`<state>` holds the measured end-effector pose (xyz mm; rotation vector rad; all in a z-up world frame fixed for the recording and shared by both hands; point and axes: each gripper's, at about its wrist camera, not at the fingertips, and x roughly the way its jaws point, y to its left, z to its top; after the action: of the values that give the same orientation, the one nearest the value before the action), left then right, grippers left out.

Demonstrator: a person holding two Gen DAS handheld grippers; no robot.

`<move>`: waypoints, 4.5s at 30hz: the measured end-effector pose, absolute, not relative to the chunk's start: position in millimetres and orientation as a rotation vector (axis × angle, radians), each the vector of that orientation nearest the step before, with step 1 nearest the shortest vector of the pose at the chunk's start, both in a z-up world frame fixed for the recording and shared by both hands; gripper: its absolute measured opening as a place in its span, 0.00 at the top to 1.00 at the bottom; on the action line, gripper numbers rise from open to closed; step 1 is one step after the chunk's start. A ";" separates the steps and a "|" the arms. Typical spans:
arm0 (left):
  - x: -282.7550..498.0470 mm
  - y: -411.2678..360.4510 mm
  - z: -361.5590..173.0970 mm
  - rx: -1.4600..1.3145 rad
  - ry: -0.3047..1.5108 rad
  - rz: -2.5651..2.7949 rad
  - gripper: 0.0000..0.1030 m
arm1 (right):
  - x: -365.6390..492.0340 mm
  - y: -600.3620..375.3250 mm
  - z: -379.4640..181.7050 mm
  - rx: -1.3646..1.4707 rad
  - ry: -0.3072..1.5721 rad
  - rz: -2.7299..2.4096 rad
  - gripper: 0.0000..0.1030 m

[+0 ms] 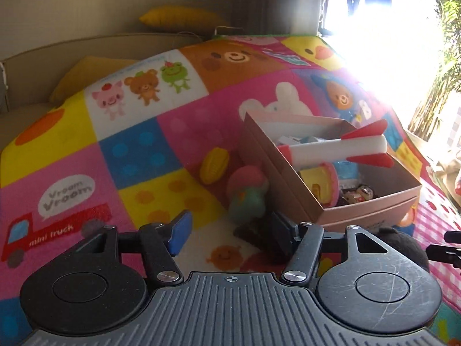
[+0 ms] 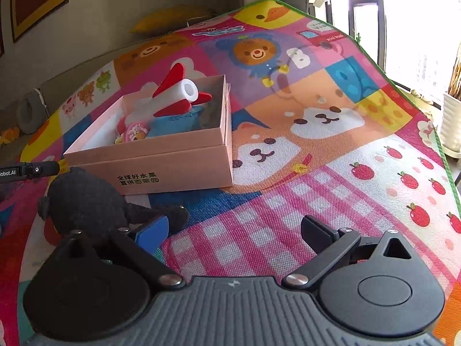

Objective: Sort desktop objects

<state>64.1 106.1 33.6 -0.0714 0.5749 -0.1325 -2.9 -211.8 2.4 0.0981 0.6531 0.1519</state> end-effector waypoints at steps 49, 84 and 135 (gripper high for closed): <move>-77.8 70.3 37.4 -0.073 0.580 -0.228 0.08 | -5.2 -122.6 45.0 -0.082 0.604 0.494 0.29; -44.6 -14.5 37.1 0.020 0.573 -0.272 0.02 | -131.0 -199.7 58.1 -0.259 0.475 0.677 0.02; -38.4 16.5 11.4 -0.179 0.472 -0.416 0.00 | 103.4 -153.3 102.3 -0.030 0.804 0.408 0.43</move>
<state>-38.4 16.5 11.4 -0.1791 0.4720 -0.4161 103.4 -153.3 102.3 -0.0303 0.8042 0.4084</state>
